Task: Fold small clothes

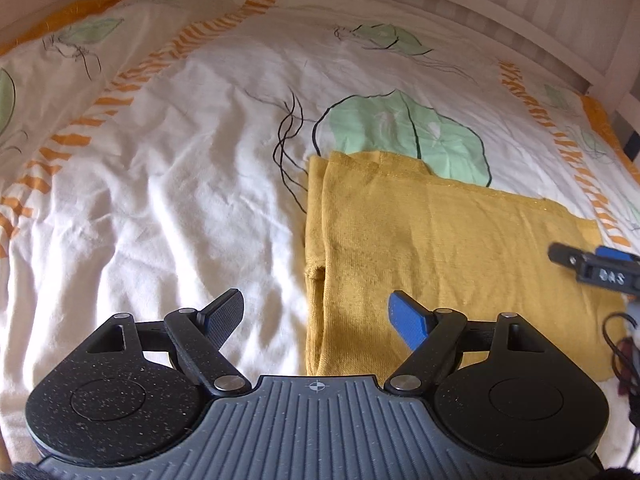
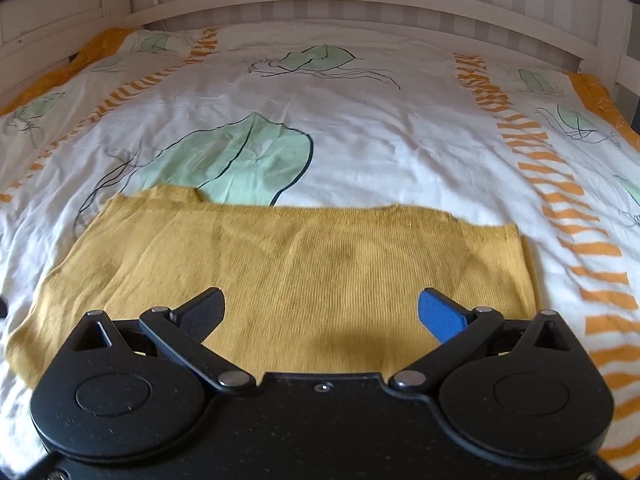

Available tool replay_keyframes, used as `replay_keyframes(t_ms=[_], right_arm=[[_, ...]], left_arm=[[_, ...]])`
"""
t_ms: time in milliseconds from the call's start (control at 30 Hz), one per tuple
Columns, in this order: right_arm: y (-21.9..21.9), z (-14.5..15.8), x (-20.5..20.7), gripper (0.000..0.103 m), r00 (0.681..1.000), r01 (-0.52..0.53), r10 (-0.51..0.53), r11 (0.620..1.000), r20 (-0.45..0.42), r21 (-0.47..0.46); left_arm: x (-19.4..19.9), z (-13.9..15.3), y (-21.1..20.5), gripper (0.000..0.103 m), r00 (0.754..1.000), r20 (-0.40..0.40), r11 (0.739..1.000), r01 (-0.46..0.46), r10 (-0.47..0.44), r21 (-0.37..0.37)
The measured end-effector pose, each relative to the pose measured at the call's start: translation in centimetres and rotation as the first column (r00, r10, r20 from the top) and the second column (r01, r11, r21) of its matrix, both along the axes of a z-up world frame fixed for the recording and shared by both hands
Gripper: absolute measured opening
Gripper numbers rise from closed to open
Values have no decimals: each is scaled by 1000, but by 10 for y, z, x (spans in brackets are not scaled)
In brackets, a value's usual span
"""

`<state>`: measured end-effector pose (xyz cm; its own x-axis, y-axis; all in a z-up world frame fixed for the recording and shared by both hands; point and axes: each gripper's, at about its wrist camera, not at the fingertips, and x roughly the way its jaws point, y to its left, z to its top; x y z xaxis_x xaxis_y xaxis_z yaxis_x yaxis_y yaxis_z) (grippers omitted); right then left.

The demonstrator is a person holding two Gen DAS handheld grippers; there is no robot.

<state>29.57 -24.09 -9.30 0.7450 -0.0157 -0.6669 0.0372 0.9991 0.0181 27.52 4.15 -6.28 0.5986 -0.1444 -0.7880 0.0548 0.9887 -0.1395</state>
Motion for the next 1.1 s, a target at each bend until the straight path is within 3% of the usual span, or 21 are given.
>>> replay_keyframes(t_ms=[233, 300, 467, 567, 767, 1100], right_arm=[[5, -23, 55, 103, 993, 98, -103, 991, -52, -95], [6, -36, 63, 103, 989, 93, -105, 988, -101, -120], [18, -44, 54, 102, 992, 106, -116, 978, -48, -181], [16, -37, 52, 102, 990, 114, -126, 979, -60, -166], [32, -25, 15, 102, 998, 56, -63, 972, -25, -226], [42, -36, -72, 102, 999, -46, 44, 977, -16, -210]], left_arm=[[7, 3, 4, 79, 1000, -3, 1000, -2, 2, -22], [8, 4, 5, 79, 1000, -7, 999, 0, 0, -34], [10, 6, 2, 79, 1000, -5, 999, 7, -7, -35], [10, 6, 1, 79, 1000, -3, 1000, 6, -6, -27], [9, 6, 1, 79, 1000, -4, 999, 9, -9, -32], [7, 3, -2, 79, 1000, -15, 1000, 15, -15, -27]])
